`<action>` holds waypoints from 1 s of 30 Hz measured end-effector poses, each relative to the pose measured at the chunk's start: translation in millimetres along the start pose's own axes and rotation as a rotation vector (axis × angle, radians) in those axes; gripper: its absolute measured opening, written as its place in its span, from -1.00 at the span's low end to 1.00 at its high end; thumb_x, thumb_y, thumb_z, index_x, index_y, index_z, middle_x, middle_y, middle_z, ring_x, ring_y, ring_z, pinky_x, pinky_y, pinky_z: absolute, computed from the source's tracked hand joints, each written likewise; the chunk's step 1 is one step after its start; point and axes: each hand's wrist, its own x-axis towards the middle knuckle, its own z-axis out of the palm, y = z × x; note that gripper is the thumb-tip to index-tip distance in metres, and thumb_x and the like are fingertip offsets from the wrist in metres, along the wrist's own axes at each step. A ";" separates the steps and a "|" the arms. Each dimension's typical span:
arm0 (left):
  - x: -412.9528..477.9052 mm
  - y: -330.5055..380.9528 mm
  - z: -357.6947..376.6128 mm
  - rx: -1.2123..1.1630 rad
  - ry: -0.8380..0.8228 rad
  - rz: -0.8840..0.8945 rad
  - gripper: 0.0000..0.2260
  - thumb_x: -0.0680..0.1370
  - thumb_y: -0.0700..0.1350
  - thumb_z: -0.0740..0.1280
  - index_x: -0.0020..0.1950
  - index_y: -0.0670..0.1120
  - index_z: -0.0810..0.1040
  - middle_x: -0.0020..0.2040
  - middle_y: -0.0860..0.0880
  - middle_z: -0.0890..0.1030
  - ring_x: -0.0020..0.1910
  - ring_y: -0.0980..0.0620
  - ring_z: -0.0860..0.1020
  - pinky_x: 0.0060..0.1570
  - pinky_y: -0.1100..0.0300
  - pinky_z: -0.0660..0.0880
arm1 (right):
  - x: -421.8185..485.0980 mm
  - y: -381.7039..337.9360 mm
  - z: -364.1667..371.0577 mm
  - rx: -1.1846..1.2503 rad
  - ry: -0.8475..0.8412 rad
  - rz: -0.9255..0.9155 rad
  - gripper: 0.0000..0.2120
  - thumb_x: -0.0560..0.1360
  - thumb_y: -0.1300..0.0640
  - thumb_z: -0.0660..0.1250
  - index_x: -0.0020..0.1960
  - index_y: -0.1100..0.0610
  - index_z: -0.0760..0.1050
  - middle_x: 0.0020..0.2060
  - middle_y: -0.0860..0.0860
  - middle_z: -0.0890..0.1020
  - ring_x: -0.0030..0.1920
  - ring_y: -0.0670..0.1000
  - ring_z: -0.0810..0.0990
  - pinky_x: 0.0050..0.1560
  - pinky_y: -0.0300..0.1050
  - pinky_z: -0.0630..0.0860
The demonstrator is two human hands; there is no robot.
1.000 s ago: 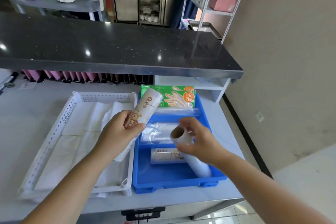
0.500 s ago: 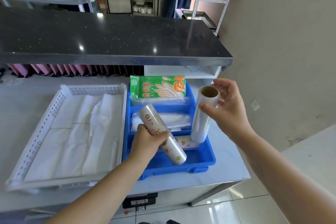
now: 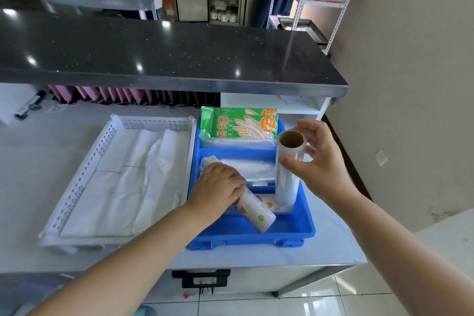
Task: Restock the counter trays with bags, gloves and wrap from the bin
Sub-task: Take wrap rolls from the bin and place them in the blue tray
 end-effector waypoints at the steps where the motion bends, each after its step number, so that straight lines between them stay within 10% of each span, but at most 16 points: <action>1: -1.8 -3.7 0.2 0.009 -0.031 0.043 -0.78 0.52 -0.07 0.26 0.11 -0.02 0.60 0.11 -0.02 0.62 0.16 -0.07 0.50 0.26 0.04 0.33 | -0.5 -0.1 0.0 -0.001 -0.001 -0.002 -0.38 0.28 0.29 0.53 0.21 -0.01 0.34 0.06 -0.06 0.57 0.10 -0.13 0.55 0.13 -0.18 0.48; 6: -7.3 -17.8 -1.2 -0.009 -0.242 0.107 -0.48 0.41 -0.16 0.22 0.39 0.04 0.35 0.38 0.02 0.41 0.37 0.00 0.30 0.42 0.17 0.06 | -2.4 -1.0 0.8 -0.001 0.007 0.004 -0.39 0.28 0.27 0.53 0.20 -0.05 0.35 0.04 -0.15 0.57 0.08 -0.17 0.54 0.08 -0.27 0.45; 9: -4.4 -19.4 -3.9 0.054 -0.215 0.180 -0.51 0.39 -0.23 0.29 0.32 -0.02 0.40 0.27 -0.02 0.50 0.27 -0.05 0.41 0.33 0.11 0.26 | -3.8 -2.9 1.4 -0.016 0.014 0.002 -0.39 0.28 0.27 0.53 0.20 -0.04 0.35 0.04 -0.15 0.57 0.07 -0.16 0.54 0.08 -0.25 0.46; 16: -20.5 -3.2 11.2 -0.156 -0.315 0.066 -0.51 0.40 0.13 0.35 0.29 0.10 0.36 0.14 0.11 0.39 0.08 0.08 0.38 -0.04 0.29 0.29 | -4.4 -6.1 -1.3 -0.059 0.013 0.005 -0.44 0.28 0.26 0.54 0.16 -0.01 0.36 0.02 -0.20 0.56 0.07 -0.18 0.54 0.10 -0.27 0.46; 21: -24.3 -0.5 27.1 -0.296 -0.461 -0.086 -0.55 0.49 0.07 0.34 0.36 0.03 0.41 0.18 0.05 0.38 0.21 0.08 0.31 0.28 0.15 0.32 | -5.0 -6.5 1.2 -0.089 0.011 0.010 -0.51 0.28 0.24 0.54 0.07 -0.03 0.38 -0.04 -0.22 0.58 0.02 -0.17 0.56 0.06 -0.28 0.47; 30: -13.9 -15.0 -33.5 -0.568 -0.005 -0.224 -0.58 0.41 -0.07 0.44 0.23 0.14 0.44 -0.01 0.32 0.44 -0.01 0.34 0.46 -0.02 0.41 0.40 | 0.2 -16.5 13.2 -0.160 -0.171 -0.006 -0.56 0.29 0.23 0.53 0.06 0.02 0.41 -0.01 -0.07 0.59 0.04 -0.05 0.55 0.07 -0.19 0.51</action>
